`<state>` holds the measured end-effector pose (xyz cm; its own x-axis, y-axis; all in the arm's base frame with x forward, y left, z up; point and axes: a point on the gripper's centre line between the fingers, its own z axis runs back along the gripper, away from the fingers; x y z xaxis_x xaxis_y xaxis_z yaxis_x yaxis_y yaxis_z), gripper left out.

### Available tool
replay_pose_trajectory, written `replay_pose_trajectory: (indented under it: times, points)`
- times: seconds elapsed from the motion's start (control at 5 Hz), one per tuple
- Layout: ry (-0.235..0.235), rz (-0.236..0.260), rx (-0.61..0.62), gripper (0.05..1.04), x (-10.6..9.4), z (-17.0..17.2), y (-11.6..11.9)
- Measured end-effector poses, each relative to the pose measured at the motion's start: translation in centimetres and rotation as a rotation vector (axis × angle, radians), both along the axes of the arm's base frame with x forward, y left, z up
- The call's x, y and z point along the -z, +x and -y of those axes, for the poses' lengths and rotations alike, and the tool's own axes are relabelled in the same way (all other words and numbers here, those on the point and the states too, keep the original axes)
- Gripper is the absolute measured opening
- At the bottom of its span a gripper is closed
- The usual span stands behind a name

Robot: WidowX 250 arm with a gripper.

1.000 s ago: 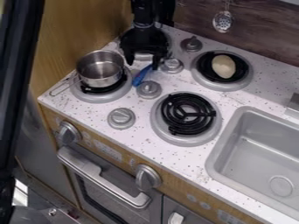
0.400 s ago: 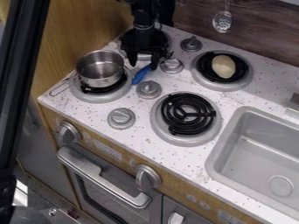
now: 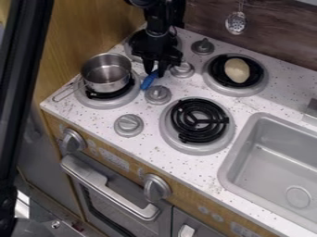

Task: Move fork on top of the bottom right burner

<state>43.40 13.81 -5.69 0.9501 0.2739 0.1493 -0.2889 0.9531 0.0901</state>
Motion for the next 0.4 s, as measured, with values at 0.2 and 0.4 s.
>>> replay_pose_trajectory:
  times: [0.2,0.4]
  points:
    - [0.010,0.000,0.021,0.255,-0.04,0.51,-0.24]
    - [0.013,-0.004,0.026,0.197,0.08,0.60,-0.48]
